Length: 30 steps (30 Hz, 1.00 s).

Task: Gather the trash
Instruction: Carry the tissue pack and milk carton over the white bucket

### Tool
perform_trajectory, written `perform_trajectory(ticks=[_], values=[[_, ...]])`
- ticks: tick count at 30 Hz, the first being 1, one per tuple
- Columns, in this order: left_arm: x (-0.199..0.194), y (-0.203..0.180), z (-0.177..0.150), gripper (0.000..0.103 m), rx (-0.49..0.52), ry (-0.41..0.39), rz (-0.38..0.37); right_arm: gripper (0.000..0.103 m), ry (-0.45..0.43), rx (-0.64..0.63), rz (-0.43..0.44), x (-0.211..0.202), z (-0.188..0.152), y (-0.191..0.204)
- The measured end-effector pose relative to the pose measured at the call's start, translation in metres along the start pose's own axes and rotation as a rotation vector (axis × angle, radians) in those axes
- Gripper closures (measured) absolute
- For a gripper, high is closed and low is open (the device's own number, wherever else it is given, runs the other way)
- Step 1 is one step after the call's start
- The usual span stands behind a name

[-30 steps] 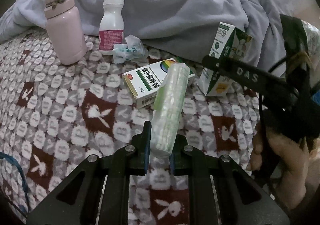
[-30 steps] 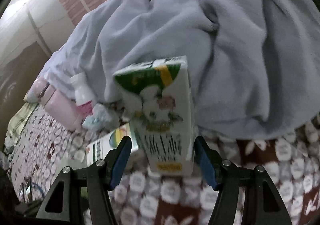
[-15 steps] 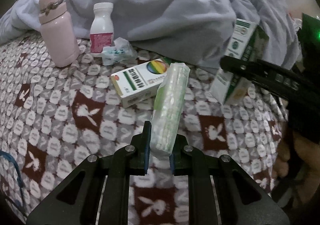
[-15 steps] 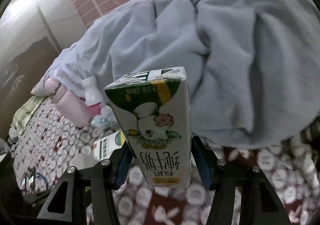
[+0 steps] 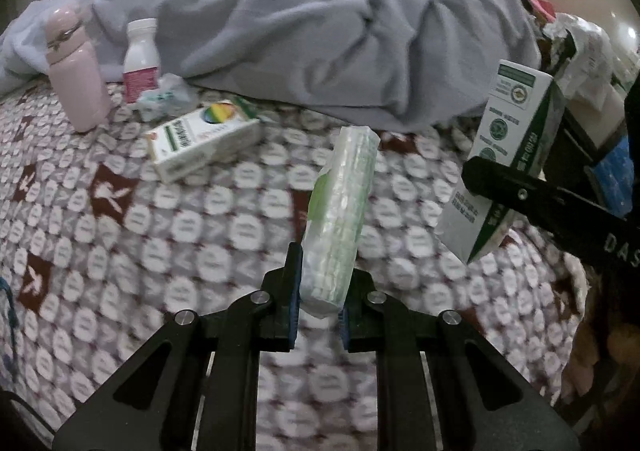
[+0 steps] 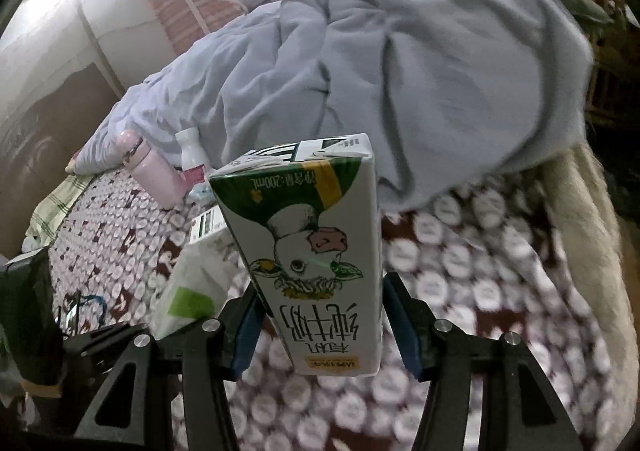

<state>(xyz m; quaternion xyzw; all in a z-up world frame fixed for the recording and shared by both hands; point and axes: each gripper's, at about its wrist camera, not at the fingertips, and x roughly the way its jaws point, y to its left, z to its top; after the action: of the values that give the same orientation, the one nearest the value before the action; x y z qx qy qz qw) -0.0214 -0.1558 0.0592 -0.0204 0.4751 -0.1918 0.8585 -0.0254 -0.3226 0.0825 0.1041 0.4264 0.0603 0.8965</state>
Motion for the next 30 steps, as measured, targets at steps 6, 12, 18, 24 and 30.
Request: perform_trajectory(ticks=[6,12,18,24,30], values=[[-0.005,-0.037,-0.007,0.090,0.036,-0.002,-0.034,0.047,-0.019,0.007,-0.025,-0.033,-0.020,-0.018],[-0.010,-0.073,-0.011,0.090,0.081,-0.009,-0.057,0.047,-0.033,0.034,-0.048,-0.060,-0.038,-0.039],[-0.009,-0.108,-0.016,0.090,0.129,-0.007,-0.074,0.047,-0.042,0.074,-0.069,-0.085,-0.054,-0.067],[-0.006,-0.149,-0.016,0.090,0.175,-0.004,-0.115,0.047,-0.052,0.111,-0.102,-0.109,-0.067,-0.095],[-0.005,-0.194,-0.015,0.090,0.236,-0.002,-0.160,0.047,-0.079,0.167,-0.150,-0.139,-0.079,-0.132]])
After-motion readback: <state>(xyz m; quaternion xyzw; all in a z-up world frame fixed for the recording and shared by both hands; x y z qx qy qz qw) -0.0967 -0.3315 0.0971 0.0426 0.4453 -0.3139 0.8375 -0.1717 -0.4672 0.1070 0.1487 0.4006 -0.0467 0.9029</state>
